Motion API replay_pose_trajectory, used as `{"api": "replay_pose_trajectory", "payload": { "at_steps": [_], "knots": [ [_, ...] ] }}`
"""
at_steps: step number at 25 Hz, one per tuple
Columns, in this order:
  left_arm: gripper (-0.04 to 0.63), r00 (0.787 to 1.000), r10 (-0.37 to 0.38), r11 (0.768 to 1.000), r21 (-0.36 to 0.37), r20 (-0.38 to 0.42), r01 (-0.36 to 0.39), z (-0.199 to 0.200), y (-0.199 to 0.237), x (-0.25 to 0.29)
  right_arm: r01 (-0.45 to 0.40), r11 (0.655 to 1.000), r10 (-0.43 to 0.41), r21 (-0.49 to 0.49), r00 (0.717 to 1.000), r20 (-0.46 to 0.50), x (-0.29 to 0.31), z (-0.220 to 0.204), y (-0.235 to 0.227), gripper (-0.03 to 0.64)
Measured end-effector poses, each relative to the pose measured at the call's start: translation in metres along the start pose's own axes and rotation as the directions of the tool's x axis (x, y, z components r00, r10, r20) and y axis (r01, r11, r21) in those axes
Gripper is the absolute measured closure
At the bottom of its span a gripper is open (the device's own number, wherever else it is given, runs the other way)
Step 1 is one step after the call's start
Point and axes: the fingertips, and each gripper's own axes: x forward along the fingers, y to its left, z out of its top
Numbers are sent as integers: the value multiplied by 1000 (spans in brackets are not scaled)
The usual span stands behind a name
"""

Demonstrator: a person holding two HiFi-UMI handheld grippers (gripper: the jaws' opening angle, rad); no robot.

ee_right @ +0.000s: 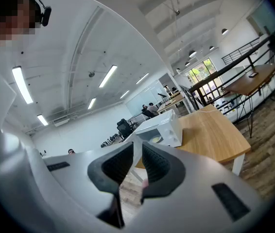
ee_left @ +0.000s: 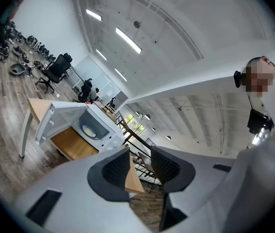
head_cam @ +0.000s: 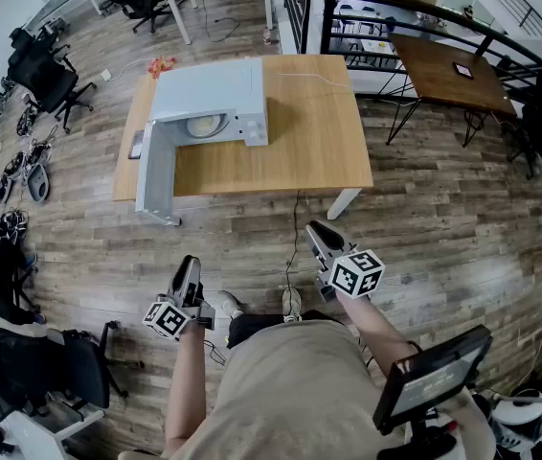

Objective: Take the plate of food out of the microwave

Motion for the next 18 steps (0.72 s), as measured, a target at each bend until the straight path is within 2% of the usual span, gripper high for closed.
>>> {"api": "replay_pose_trajectory", "payload": {
  "at_steps": [8,18],
  "knots": [
    [457,999,32,999,-7,22,-32,7,8,-3,-127,992,126,27,992,18,18,9,20,541],
    [457,998,54,998,-12,13,-54,22,26,8,-182,981,183,60,983,-11,59,-2,35,540]
  ]
}}
